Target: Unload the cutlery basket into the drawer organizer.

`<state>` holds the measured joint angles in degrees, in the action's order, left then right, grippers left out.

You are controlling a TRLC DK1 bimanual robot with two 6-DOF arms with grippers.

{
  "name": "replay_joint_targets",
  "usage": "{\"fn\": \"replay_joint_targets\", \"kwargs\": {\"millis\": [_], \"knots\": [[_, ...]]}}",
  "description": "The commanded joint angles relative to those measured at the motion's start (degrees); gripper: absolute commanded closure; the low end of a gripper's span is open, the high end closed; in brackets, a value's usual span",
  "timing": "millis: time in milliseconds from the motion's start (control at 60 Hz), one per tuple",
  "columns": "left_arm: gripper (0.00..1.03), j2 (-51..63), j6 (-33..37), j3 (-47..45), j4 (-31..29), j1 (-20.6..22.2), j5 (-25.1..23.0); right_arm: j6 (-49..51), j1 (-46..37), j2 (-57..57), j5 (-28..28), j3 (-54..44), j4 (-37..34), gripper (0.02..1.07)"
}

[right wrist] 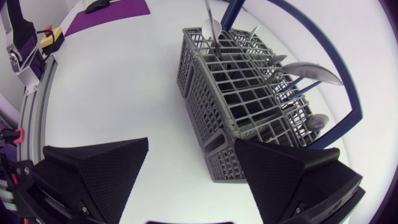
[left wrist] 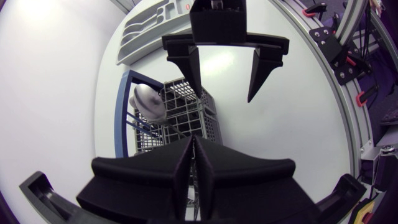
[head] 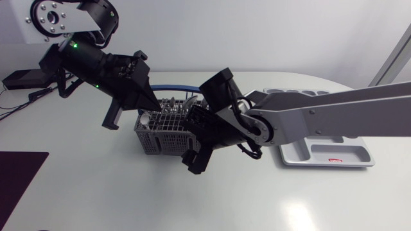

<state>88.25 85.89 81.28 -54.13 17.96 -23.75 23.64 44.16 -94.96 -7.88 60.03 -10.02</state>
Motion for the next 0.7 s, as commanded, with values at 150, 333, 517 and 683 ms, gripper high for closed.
{"fn": "replay_joint_targets", "kwargs": {"millis": [150, 333, 517, 683], "knots": [[0.53, -3.61, 0.95, -2.96, -0.28, -7.32, -3.5, 0.8, -0.04, 6.89, 2.17, -1.85, 0.0, 0.07], [0.37, -4.93, 3.41, -7.18, 0.78, -12.24, -6.75, 1.06, 0.22, 8.3, 2.52, -0.88, -1.32, 0.07], [0.36, -4.75, 4.82, -10.08, 1.92, -13.56, -9.12, 0.8, 2.33, 6.8, 3.48, 1.23, -1.67, 0.07], [0.36, -3.7, 4.03, -12.46, 6.23, -12.15, -10.09, 0.27, 4.53, 5.22, 5.68, 2.37, -0.44, 0.07]]}}
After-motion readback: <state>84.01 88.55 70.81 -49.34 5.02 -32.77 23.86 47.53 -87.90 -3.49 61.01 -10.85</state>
